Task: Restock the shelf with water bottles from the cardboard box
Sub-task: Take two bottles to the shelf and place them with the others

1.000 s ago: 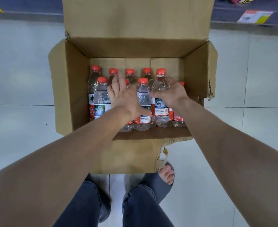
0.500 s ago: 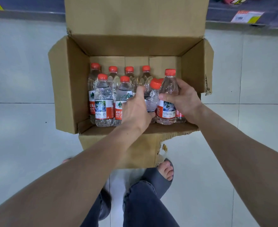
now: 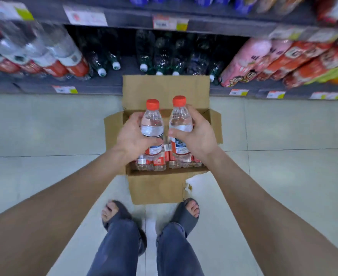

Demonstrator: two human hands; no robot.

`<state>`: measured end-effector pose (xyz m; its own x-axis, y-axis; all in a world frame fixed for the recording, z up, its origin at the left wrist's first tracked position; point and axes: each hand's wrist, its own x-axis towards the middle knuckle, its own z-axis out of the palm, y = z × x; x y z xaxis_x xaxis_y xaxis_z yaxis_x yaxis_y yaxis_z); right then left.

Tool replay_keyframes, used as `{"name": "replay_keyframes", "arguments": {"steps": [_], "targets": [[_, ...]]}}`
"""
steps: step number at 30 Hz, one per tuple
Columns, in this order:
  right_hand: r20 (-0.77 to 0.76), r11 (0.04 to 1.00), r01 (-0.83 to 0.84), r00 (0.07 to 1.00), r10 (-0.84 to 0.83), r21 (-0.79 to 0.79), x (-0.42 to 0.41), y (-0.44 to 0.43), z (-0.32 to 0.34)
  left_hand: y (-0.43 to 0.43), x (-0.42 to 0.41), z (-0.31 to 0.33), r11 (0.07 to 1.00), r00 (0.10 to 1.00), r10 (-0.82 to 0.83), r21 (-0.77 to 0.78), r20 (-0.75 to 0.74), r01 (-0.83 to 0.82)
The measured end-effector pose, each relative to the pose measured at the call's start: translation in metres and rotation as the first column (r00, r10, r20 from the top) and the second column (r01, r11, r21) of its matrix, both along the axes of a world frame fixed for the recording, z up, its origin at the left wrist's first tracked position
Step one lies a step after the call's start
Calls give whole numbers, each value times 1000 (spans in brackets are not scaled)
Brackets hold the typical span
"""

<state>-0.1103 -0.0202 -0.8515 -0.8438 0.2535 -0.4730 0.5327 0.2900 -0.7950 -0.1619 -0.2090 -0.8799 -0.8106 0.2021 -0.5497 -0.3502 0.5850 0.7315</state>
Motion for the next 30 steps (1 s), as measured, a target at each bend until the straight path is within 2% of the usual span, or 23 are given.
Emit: {"name": "replay_keyframes", "arguments": {"steps": [6, 10, 17, 19, 21, 24, 30], "targets": [[-154, 998, -20, 988, 30, 67, -17, -69, 224, -76, -25, 225, 997, 987, 5, 80, -159, 8], [-277, 984, -72, 954, 115, 160, -27, -110, 367, -124, -38, 369, 995, 941, -34, 76, -336, 63], [-467, 977, -63, 871, 154, 204, -15, -182, 576, -199, -29, 598, 987, 828, -45, 105, -558, 125], [-512, 970, -69, 839, 183, 233, -4, -199, 624, -217, -12, 650, 987, 780, -60, 79, -623, 139], [-560, 962, -68, 802, 210, 264, 9, -217, 669, -239, 8, 694, 984, 741, -14, 123, -671, 130], [-604, 965, -61, 769, 209, 256, 35, -244, 728, -281, 40, 746, 979, 719, 75, 187, -691, 78], [-649, 956, -157, 706, 284, 248, 79, -307, 810, -361, 97, 825, 981, 691, 139, 192, -709, -1]]}}
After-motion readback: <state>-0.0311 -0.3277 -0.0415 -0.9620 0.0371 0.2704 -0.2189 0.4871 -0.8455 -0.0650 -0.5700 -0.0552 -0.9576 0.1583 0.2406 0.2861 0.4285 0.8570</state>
